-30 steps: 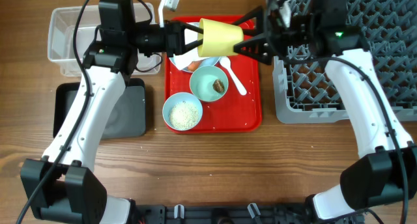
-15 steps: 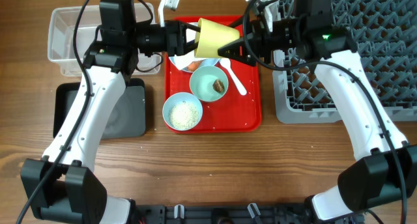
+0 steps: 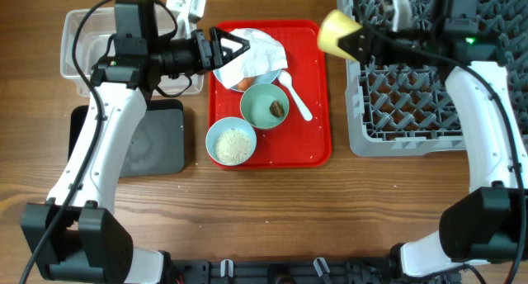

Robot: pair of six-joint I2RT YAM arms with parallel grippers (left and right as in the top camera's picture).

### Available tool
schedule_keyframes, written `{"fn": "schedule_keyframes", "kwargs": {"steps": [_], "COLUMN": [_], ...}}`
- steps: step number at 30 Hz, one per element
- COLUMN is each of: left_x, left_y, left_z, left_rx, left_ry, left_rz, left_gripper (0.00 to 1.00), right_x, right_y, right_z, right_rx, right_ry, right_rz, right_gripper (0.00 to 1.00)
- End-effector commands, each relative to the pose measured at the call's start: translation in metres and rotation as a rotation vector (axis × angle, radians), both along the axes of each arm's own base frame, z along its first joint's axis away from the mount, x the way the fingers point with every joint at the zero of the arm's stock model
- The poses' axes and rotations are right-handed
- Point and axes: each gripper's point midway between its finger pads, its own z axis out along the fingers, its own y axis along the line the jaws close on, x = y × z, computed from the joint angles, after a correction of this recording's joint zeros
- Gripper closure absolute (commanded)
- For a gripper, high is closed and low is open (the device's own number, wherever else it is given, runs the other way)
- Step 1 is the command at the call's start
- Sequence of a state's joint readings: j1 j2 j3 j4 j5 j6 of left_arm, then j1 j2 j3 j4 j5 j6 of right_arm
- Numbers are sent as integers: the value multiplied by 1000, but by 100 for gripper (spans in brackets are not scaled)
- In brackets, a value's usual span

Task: Sort waste into correct bins and load items into the dishwasher rack
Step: 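Place the yellow cup upside down in the rack with the right gripper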

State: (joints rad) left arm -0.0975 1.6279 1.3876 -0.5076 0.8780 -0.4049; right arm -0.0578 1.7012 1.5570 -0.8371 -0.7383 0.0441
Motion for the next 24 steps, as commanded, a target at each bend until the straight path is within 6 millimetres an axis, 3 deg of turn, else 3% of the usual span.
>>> {"fn": "schedule_keyframes", "kwargs": {"steps": [1,3,6,8,11,13,17,19,24], "left_x": [19,17,17,18,20,21,21,21,21], "left_y": [45,64,86,91,93,94,95,96,97], "left_z": [-41,-58,-70,-73,-84,-95,-118,-121,-121], "left_rx": [257,364,472,497,514,527,552,560,563], "left_ry": [66,114,141,144,167,194,250,255,256], "left_rz": [240,318,399,418,419,416,406,409,411], "left_gripper": [28,28,27,26,26,26,28,28,22], "right_x": [-2,-22,-49,-66,-90,-97,-88,-86,-77], "right_y": [-65,-91,-113,-129,-171,-186,-193,-194,-174], "right_z": [-17,-19,-18,-19,-19,-17,-24,-32,-69], "right_rx": [-196,-305,-429,-517,-732,-799,-813,-813,-754], "right_ry": [152,246,358,429,508,524,518,538,621], "right_rz": [-278,-355,-433,-497,-667,-736,-735,-727,-545], "right_gripper": [56,55,55,55,56,55,56,56,57]}}
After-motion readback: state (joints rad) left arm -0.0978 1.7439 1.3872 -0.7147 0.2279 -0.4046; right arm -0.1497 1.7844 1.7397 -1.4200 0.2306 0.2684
